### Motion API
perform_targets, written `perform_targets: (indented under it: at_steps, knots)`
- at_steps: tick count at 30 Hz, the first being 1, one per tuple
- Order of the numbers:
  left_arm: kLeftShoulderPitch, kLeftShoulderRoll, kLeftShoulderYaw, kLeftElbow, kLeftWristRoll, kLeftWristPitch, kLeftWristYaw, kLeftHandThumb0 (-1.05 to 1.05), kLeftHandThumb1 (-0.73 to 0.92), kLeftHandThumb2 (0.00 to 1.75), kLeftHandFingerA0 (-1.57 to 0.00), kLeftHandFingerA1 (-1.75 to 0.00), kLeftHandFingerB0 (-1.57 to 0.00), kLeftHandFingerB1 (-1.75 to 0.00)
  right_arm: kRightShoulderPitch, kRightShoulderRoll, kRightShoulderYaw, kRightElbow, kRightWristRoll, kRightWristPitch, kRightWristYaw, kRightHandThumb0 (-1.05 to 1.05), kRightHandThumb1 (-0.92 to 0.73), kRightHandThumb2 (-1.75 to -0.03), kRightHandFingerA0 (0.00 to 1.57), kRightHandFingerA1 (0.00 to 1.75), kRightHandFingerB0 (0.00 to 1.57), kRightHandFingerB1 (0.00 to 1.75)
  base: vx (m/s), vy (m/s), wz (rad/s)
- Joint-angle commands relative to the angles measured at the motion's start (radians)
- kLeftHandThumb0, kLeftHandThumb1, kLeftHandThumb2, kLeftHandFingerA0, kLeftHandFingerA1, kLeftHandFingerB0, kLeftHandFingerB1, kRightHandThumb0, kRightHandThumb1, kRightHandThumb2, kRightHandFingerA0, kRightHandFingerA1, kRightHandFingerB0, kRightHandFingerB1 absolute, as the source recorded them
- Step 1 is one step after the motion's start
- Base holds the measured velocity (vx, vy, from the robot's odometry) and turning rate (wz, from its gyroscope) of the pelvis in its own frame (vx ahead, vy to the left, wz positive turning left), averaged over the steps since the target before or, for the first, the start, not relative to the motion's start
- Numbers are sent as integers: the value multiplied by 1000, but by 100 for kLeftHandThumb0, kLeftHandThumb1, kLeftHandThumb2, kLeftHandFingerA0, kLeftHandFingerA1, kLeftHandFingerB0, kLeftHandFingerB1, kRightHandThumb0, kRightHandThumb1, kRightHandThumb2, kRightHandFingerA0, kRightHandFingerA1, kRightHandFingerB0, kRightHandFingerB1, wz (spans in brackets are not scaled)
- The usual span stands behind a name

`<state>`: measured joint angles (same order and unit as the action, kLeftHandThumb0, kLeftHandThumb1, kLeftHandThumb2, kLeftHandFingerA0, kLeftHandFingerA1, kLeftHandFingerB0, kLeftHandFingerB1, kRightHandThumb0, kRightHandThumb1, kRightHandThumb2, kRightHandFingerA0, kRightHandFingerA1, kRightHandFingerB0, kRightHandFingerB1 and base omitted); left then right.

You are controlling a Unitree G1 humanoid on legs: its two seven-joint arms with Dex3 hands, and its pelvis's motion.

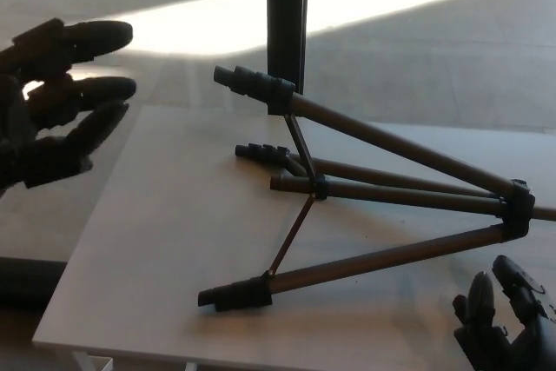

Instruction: Use both hands of the robot to pick up the tripod lying in the middle of the desk and make it stand upright on the desk

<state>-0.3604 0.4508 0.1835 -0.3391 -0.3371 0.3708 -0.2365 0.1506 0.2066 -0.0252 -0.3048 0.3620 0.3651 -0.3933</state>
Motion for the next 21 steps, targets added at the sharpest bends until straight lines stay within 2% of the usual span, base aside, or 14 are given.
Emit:
perform_targets:
  at_steps: [1,3,4,5,6,7,8,12,13,14,15,16,20,21]
  knots:
    - [-199,88,-107,16,201,-118,-21,-70,67,61,-42,-53,-44,-42,34,282,-46,27,67,-124,-163,-38,-53,-108,3,56,0,52,0,0,0]
    - [-278,109,-157,20,250,-128,-33,-70,67,60,-41,-54,-43,-44,33,280,-48,32,83,-101,-170,-38,-52,-108,3,55,0,52,0,0,0]
    - [-339,135,-206,21,307,-124,-42,-71,68,61,-40,-53,-42,-44,31,286,-44,31,89,-87,-183,-69,-60,-93,11,62,5,49,0,0,0]
    - [-401,156,-254,33,368,-131,-46,-70,66,60,-41,-54,-42,-44,34,277,-31,26,97,-70,-175,-38,-55,-109,1,54,0,52,0,0,0]
    - [-436,157,-283,53,404,-158,-43,-71,51,96,-39,-63,-31,-53,34,272,-27,27,97,-65,-175,-37,-55,-109,1,54,0,52,0,0,0]
    - [-465,155,-305,70,422,-169,-43,-71,50,94,-40,-63,-32,-52,32,276,-29,26,108,-60,-182,-37,-52,-108,1,54,0,52,0,0,0]
    - [-505,159,-340,90,454,-170,-53,-75,65,61,-32,-55,-40,-39,29,277,-29,26,115,-53,-187,-37,-52,-108,1,54,0,52,0,0,0]
    - [-647,166,-482,205,609,-273,-62,-79,71,62,-34,-56,-37,-38,24,265,-27,32,135,-47,-184,-71,-56,-94,1,55,0,40,0,0,0]
    - [-669,163,-502,223,635,-287,-54,-81,71,63,-35,-55,-36,-38,25,265,-25,33,135,-45,-188,-67,-77,-64,5,59,8,35,0,0,0]
    - [-704,154,-530,245,661,-297,-53,-81,71,62,-33,-56,-36,-38,26,265,-23,33,139,-41,-189,-38,-53,-108,3,56,0,52,0,0,0]
    - [-713,155,-539,249,666,-298,-52,-81,71,62,-33,-56,-36,-38,27,263,-21,33,140,-40,-190,-38,-53,-108,3,56,0,52,0,0,0]
    - [-740,147,-563,271,689,-313,-43,-82,71,62,-31,-59,-34,-40,24,260,-20,37,139,-38,-192,-67,-79,-65,4,68,12,45,0,0,0]
    - [-876,107,-693,359,804,-334,-50,-86,73,63,-21,-57,-21,-37,8,256,-25,64,139,-43,-194,-69,-79,-62,7,79,9,47,0,0,0]
    - [-917,79,-746,390,842,-321,-60,-81,67,61,-25,-38,-25,-29,4,255,-29,67,146,-39,-194,-72,-61,-94,14,70,8,52,0,0,0]
